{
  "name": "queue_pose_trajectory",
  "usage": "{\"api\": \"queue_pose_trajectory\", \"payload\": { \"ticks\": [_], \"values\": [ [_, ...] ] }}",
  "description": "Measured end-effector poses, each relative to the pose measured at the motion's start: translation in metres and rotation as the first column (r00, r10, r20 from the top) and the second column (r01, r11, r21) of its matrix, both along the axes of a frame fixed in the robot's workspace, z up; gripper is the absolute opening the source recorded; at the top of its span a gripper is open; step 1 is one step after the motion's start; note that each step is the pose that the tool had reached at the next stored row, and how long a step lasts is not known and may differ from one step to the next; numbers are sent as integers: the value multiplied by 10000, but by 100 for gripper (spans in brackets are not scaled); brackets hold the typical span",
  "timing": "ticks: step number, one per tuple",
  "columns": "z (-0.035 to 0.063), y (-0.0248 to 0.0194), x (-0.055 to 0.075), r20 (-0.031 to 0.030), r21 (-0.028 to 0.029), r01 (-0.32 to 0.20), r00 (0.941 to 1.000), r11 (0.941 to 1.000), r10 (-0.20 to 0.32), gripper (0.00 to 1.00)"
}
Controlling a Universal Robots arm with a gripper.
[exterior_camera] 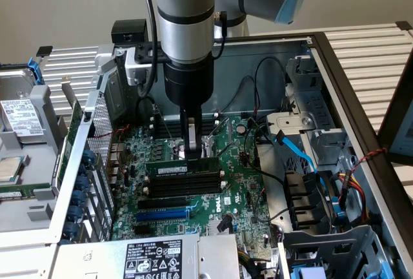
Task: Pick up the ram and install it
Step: 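Insert the ram into the slot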
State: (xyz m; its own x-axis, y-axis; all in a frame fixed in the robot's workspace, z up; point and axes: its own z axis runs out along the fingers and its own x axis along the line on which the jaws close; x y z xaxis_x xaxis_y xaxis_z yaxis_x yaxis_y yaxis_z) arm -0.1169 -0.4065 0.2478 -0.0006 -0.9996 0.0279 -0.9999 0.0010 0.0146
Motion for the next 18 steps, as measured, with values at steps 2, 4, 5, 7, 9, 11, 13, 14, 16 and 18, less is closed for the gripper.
{"api": "queue_pose_trajectory", "payload": {
  "ticks": [2, 4, 5, 7, 9, 11, 13, 14, 16, 18],
  "values": [
    [-5, -7, 1, 0, -1, -3, 10000, 10000, 3, 14],
    [-10, -16, 4, 1, -1, -1, 10000, 10000, 1, 14],
    [-14, -17, 10, 1, 0, -1, 10000, 10000, 1, 14],
    [-24, -18, 20, 0, -13, -1, 10000, 10000, 1, 14],
    [-37, -18, 20, 0, -27, -1, 10000, 10000, 1, 14],
    [-48, -21, 20, 0, -29, 0, 10000, 10000, 0, 14],
    [-63, -22, 20, 1, -34, 0, 10000, 10000, 0, 14],
    [-68, -22, 21, 1, -36, -1, 10000, 10000, 1, 14],
    [-76, -24, 20, 0, -44, -2, 10000, 10000, 2, 14],
    [-81, -27, 20, 0, -53, -3, 10000, 10000, 3, 14]
  ]
}}
